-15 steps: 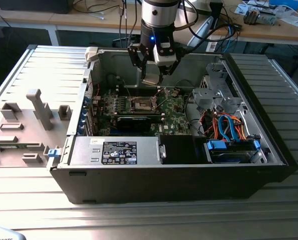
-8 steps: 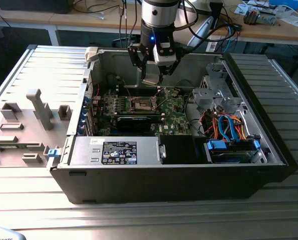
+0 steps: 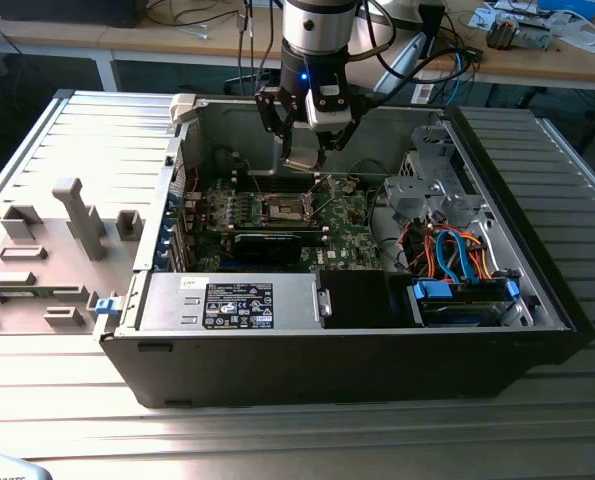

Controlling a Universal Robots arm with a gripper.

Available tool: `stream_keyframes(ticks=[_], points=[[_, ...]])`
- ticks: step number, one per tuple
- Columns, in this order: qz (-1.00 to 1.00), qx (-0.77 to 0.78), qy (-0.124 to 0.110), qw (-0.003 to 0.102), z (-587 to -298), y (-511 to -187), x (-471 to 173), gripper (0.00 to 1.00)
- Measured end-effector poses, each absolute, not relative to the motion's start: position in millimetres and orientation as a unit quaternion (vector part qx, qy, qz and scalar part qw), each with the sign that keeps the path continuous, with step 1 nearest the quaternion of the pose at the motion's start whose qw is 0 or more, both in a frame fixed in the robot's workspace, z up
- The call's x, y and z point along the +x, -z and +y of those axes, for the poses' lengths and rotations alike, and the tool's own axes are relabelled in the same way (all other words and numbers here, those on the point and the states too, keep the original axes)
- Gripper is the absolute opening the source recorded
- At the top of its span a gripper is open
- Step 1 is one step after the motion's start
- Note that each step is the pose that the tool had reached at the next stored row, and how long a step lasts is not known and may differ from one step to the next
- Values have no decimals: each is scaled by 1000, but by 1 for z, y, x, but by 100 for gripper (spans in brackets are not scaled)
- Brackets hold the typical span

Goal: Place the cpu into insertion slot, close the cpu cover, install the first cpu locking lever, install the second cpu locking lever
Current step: 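Place the cpu into insertion slot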

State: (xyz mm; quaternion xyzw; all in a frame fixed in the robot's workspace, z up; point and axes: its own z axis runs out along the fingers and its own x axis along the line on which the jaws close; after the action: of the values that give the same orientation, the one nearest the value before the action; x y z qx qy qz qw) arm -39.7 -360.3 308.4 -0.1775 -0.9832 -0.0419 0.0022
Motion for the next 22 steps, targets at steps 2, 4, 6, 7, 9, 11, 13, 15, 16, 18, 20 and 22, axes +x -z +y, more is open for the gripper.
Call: stream_keyframes(ticks=[2, 4, 6, 7, 9, 11, 13, 15, 16, 18, 20, 22], points=[[-983, -179, 42, 2, -360, -308, -40, 55], [-983, -179, 42, 2, -360, -308, -40, 55], [-983, -180, 42, 2, -360, -308, -40, 55], [-983, -180, 42, 2, -360, -308, -40, 55], [-983, -181, 42, 2, -360, -308, -40, 55], [-982, -181, 42, 2, -360, -308, -40, 55], [-982, -182, 42, 2, -360, -308, -40, 55], [-982, -184, 42, 2, -360, -308, -40, 55], [-982, -184, 42, 2, -360, -308, -40, 55], [-982, -185, 42, 2, -360, -308, -40, 55], [-982, -185, 42, 2, -360, -308, -40, 55], [-982, -186, 42, 2, -360, -308, -40, 55]])
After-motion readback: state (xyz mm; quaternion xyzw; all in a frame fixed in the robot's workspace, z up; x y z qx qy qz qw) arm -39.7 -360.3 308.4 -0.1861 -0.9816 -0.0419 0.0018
